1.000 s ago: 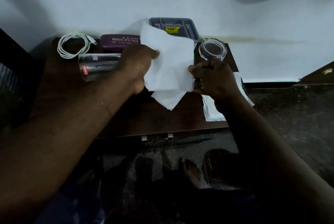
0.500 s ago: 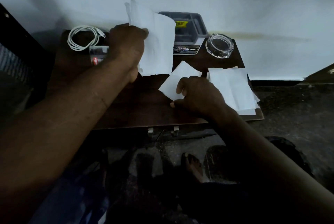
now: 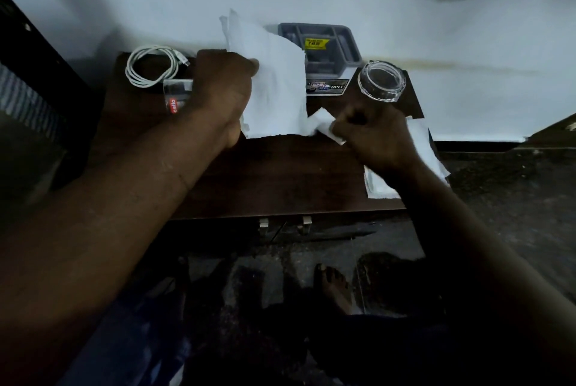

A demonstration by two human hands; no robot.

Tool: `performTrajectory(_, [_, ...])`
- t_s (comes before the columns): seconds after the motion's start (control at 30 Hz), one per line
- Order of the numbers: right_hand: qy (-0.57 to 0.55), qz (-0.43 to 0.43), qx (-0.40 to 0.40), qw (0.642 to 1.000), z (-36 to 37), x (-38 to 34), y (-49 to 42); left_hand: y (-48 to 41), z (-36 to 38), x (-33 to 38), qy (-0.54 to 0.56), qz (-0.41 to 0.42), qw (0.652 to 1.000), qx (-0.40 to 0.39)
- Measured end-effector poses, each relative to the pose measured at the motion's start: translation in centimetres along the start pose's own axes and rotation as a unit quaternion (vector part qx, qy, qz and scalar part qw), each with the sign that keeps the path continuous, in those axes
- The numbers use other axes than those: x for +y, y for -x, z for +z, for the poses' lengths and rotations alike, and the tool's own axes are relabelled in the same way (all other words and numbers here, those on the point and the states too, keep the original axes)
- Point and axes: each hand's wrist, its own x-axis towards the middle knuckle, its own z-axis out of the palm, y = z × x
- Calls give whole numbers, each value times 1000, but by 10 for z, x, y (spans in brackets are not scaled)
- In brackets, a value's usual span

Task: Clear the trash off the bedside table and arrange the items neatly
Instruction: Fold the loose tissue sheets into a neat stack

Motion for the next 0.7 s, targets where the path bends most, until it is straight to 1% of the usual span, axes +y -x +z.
performTrajectory(0.03, [-113,27,8,993,-8,-6,1,-5,2,-2,8,3,1000,2])
performTrajectory(0.1, [-314,67,9,947,-22,-16,2,-5,5,-3,17,18,1000,-4])
performTrajectory(0.13, [-380,78,3,922,-27,-19,3,-4,6,-3,21,25,999,-1])
performTrajectory(0.17, [-423,82,-6,902,-29,-23,3,-3,8,-4,26,23,999,4])
performTrajectory(0.2, [-447,81,-13,891,-31,-25,4,-3,10,-4,36,17,999,-1])
performTrajectory(0.3, [-478,72,-17,875,-34,-27,3,-4,18,-7,31,13,999,-10])
performTrajectory(0.37, [-517,81,-30,852,-32,-29,2,-4,23,-10,20,19,1000,-12])
performTrajectory(0.43, [-553,94,-36,827,-30,-31,1,-1,28,-15,15,8,999,-37])
performTrajectory(0.47, [-554,99,-31,826,-27,-31,2,1,31,-16,13,1,998,-55])
performTrajectory(0.57, [-523,132,4,842,-21,-29,4,8,37,-17,7,-38,995,-93])
performTrajectory(0.7, [-526,155,51,835,-20,-23,2,16,40,-21,33,-137,974,-179])
